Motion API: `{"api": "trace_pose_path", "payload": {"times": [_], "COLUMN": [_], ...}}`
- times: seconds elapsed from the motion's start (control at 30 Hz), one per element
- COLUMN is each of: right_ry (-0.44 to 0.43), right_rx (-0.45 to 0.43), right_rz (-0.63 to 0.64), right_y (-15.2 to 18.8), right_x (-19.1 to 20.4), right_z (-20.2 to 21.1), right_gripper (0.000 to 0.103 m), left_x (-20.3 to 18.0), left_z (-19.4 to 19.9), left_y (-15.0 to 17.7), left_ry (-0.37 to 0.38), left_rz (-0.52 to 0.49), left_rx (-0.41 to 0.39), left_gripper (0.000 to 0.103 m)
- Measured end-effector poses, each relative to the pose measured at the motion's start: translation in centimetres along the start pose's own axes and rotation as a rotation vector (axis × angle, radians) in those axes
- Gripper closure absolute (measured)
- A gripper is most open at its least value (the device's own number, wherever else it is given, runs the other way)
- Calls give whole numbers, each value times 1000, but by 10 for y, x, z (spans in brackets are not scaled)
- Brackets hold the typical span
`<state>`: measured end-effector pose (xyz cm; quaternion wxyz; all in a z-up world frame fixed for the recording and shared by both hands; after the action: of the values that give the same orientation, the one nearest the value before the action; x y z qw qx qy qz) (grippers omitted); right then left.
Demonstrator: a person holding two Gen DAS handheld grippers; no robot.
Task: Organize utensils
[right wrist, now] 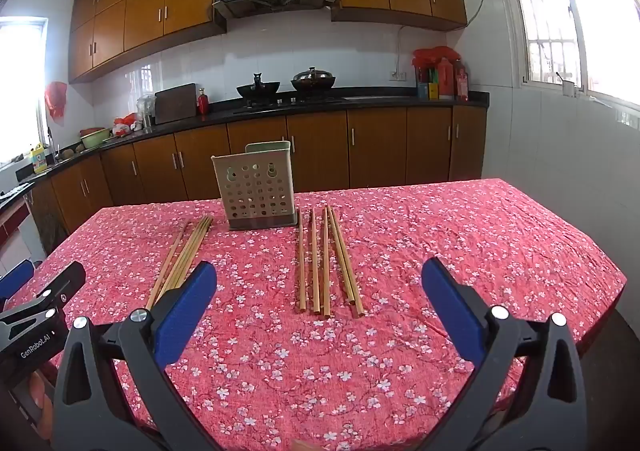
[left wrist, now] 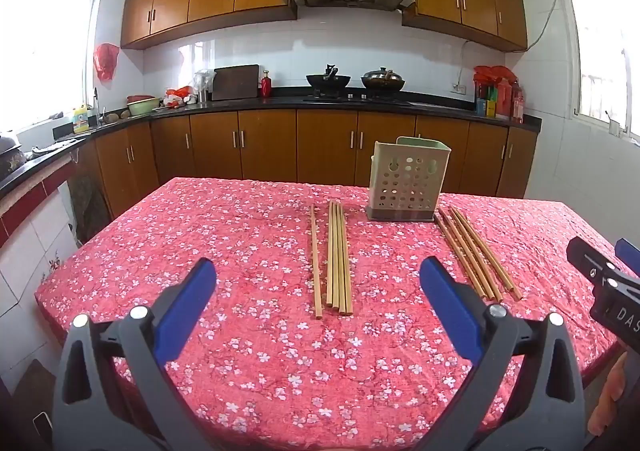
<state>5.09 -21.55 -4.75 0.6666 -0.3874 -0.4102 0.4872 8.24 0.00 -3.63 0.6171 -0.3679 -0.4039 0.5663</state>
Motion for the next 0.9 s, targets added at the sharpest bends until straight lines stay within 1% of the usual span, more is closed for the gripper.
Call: {"api": "trace_pose_path", "payload": {"times": [0.9], "right_ry": [0], "right_rx": [-1], "right_rz": [0], "right_y": [0], "right_x": [-1], "right_z": [0], "right_gripper": [2], "left_x": [0], "left_z": [0], "left_y": [0], "left_ry": [3], "left_rz": [6], "left_rx": [0], "left_gripper": [4]}}
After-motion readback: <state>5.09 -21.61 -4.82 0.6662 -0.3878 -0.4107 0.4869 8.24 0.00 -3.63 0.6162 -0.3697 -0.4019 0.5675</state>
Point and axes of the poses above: each gripper's, at about its wrist camera, not at the fingertips, and z roughly against the way its jaws point, x to its left, y to its underside, the point moved 9 cm from there along -z, roughly the way its jaws point, and after that the axes turned 5 degrees about -z, right-handed, at the moved point
